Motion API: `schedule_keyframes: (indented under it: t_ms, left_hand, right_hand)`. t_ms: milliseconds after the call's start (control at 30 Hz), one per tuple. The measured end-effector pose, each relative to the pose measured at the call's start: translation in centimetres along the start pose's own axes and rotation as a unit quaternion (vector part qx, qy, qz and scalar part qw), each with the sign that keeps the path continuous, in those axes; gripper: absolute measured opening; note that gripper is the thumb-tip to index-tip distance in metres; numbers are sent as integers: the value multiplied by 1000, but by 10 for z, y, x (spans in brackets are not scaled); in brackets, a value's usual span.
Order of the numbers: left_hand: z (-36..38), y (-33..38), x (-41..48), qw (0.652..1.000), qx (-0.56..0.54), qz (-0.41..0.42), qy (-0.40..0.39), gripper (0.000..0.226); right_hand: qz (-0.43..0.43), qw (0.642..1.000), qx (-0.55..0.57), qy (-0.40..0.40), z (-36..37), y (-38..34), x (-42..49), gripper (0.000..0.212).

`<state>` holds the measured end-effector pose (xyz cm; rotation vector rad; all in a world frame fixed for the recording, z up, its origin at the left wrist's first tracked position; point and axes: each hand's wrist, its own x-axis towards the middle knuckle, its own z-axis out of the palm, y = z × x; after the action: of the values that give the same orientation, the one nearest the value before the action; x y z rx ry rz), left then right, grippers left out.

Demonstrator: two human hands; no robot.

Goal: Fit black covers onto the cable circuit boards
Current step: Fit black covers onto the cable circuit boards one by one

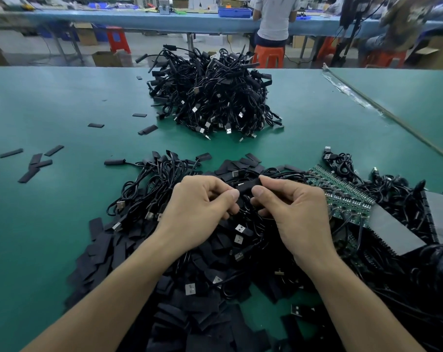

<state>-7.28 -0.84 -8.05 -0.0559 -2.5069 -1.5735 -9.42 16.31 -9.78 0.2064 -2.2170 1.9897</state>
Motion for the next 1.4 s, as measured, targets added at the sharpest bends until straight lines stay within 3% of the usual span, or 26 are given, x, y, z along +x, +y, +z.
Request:
schedule_keyframes:
  t_ms: [167, 400, 533, 600, 667, 767, 800, 867, 933, 967, 1100, 1233, 1333, 1400]
  left_hand:
    - [-1, 0, 1, 1000, 3, -1, -3, 17]
    - [-4, -1, 2, 999, -16, 10, -42, 4]
    - [-9, 2, 0, 990, 70, 19, -121, 19]
    - [-12, 4, -1, 991, 38, 17, -129, 26]
    - [-18, 4, 3, 997, 18, 13, -68, 29]
    - [-38, -7, 19, 994, 18, -15, 103, 24]
    - [-47, -12, 24, 987, 60, -22, 145, 28]
    - [-60, -20, 30, 972, 174, -41, 153, 46]
    - [-62, -26, 31, 965, 237, -72, 86, 59]
    - [-59, -28, 30, 963, 252, -81, 58, 62]
    - [-51, -31, 24, 955, 283, -80, 35, 65]
    - [-50, -25, 21, 944, 307, -30, 118, 52]
    - [-41, -9, 16, 948, 264, 95, 152, 29]
    - [-33, 4, 9, 979, 152, 123, 57, 20]
  right_hand:
    - [7, 1000, 21, -5, 0, -3, 0, 19]
    - [75, 980, 184, 8, -4, -14, 3, 16]
    - [98, 963, 250, 40, -8, -17, 5, 17]
    - [88, 968, 229, 49, -8, -18, 5, 12]
    - [54, 987, 143, 59, -9, -20, 5, 11]
    - [-36, 989, -137, 40, -15, -29, 3, 16]
    - [-59, 964, -257, 27, -19, -32, 2, 19]
    - [-73, 868, -491, 22, -24, -39, -2, 26]
    - [2, 787, -616, 9, -30, -46, -3, 35]
    - [44, 777, -628, -3, -32, -50, -3, 37]
    - [90, 791, -605, -21, -39, -57, -2, 39]
    - [14, 799, -601, 17, -39, -59, 0, 35]
    - [-72, 881, -467, 8, -40, -60, 1, 31]
    - [-84, 939, -333, 1, -40, -64, 2, 26]
